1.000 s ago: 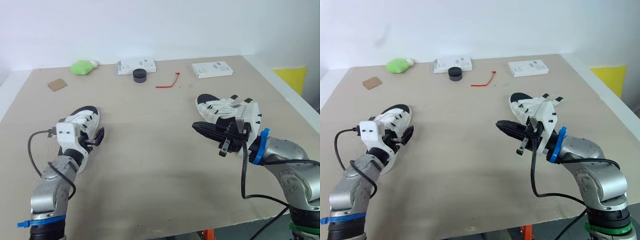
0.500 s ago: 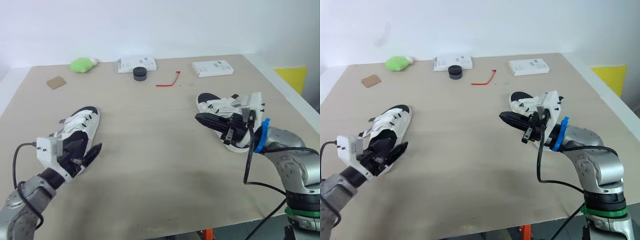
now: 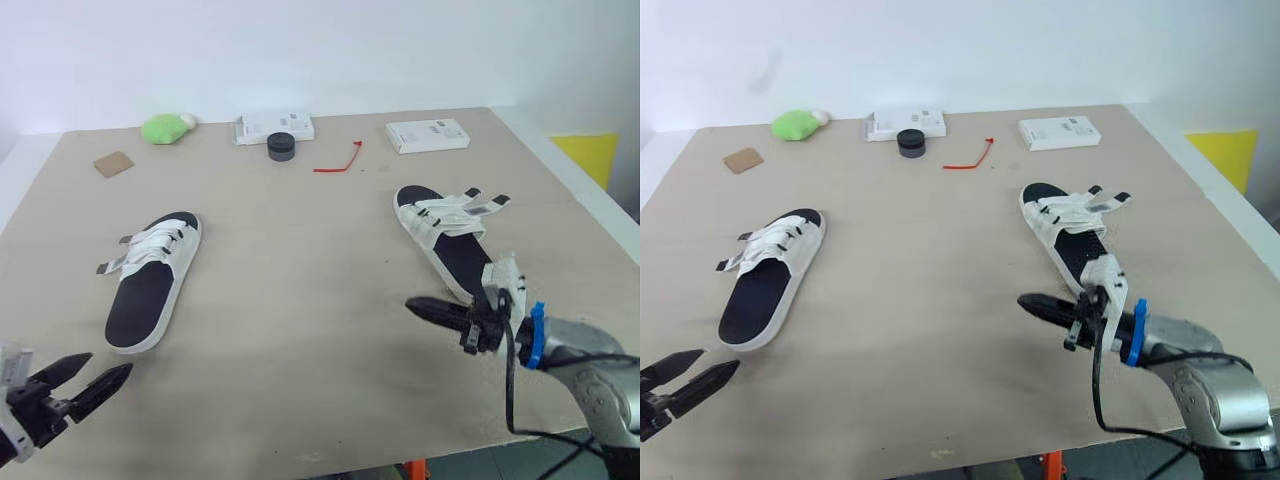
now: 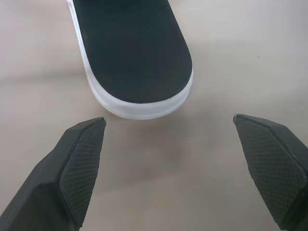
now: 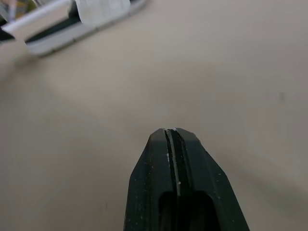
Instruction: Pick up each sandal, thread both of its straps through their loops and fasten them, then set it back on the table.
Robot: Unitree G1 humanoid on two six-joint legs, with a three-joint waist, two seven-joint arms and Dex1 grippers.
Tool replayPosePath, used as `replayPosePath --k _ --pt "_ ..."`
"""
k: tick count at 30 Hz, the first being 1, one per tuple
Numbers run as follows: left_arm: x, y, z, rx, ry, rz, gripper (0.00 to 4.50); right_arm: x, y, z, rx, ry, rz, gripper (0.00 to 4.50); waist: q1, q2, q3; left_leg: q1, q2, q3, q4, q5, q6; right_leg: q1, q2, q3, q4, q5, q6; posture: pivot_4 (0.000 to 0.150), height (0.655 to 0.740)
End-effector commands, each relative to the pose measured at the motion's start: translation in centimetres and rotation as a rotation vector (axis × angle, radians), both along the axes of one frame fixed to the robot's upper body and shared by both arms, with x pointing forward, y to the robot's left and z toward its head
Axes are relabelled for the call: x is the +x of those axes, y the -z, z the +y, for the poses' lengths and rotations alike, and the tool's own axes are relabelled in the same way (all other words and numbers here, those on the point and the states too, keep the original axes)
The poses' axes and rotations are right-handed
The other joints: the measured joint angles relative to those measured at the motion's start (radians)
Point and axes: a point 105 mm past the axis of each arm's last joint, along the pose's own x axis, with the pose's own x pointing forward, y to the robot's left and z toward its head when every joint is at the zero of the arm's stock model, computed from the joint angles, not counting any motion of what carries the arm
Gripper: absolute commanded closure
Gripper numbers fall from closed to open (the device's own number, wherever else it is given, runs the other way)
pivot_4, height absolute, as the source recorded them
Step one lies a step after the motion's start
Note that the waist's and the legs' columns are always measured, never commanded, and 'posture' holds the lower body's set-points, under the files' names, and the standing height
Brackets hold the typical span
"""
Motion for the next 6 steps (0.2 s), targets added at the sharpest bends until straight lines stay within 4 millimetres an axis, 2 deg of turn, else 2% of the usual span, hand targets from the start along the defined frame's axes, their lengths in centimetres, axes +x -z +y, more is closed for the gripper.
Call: replayPosePath --k 1,6 --pt "-0.59 -0.66 0.03 0.002 0.035 -0.010 0.12 -0.62 -1.49 -0.64 -0.047 0.015 -0.077 4.50 -0.001 0.000 0.000 0.000 0.000 0.000 0.000 0.000 0.000 0.000 0.000 0.000 0.000 0.000 0.000 0.150 0.7400" --pt "-1.14 -0.23 -0.22 -0.044 0.058 0.025 0.12 -0.86 -1.79 -1.12 -0.057 0.038 -0.086 4.50 -0.005 0.000 0.000 0.000 0.000 0.000 0.001 0.000 0.000 0.000 0.000 0.000 0.000 0.000 0.001 0.150 0.7400"
